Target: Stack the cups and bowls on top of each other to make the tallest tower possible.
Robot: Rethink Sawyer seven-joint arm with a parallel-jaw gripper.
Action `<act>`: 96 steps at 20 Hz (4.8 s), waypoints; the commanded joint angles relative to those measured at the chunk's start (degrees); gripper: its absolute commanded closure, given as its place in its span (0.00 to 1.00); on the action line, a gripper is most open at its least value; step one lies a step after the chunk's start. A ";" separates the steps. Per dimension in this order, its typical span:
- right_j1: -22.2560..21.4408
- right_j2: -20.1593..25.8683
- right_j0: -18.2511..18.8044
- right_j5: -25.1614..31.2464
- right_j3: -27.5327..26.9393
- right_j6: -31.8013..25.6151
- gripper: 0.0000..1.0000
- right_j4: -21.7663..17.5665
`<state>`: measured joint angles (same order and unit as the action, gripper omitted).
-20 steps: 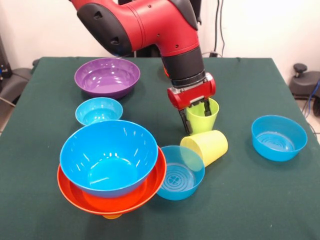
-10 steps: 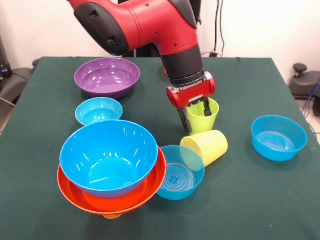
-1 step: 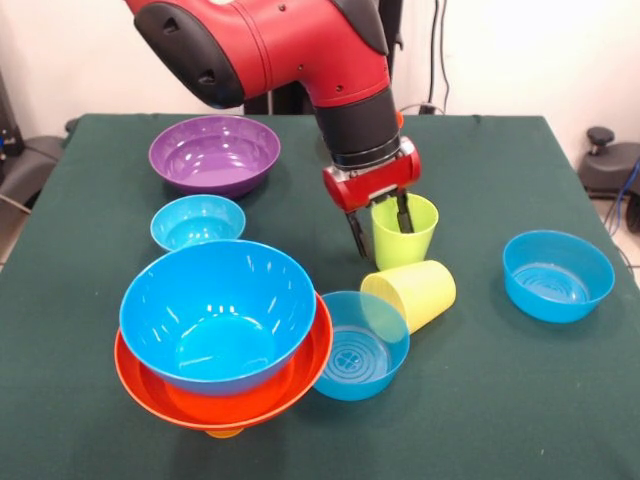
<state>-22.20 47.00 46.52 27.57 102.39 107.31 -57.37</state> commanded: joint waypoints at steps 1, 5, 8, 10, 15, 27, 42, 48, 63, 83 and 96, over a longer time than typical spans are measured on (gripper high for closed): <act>-0.68 -0.52 -2.06 10.49 -1.28 -18.72 0.00 1.07; -0.32 -0.32 -1.86 9.99 -0.91 -18.43 0.00 1.11; -1.36 -0.18 -0.71 11.72 0.64 -18.51 0.00 2.96; -1.09 0.27 -0.72 12.02 0.45 -18.92 0.00 3.35; -0.22 -0.07 -1.80 12.95 -0.07 -18.57 0.00 3.79; 1.23 -0.76 -2.41 13.19 -1.54 -18.26 0.00 4.95; 4.45 -3.29 -2.59 13.21 -4.24 -19.05 0.00 2.44; 4.11 -4.08 -3.18 13.88 -4.73 -17.68 0.00 2.58; 3.75 -2.78 -2.28 16.71 -6.11 -17.55 0.00 4.46; 2.42 0.85 -1.46 23.41 -8.08 -19.59 0.00 10.81; 3.46 2.97 -1.24 21.75 -8.85 -19.56 0.00 13.16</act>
<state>-19.06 48.79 46.11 45.57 98.49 104.94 -44.02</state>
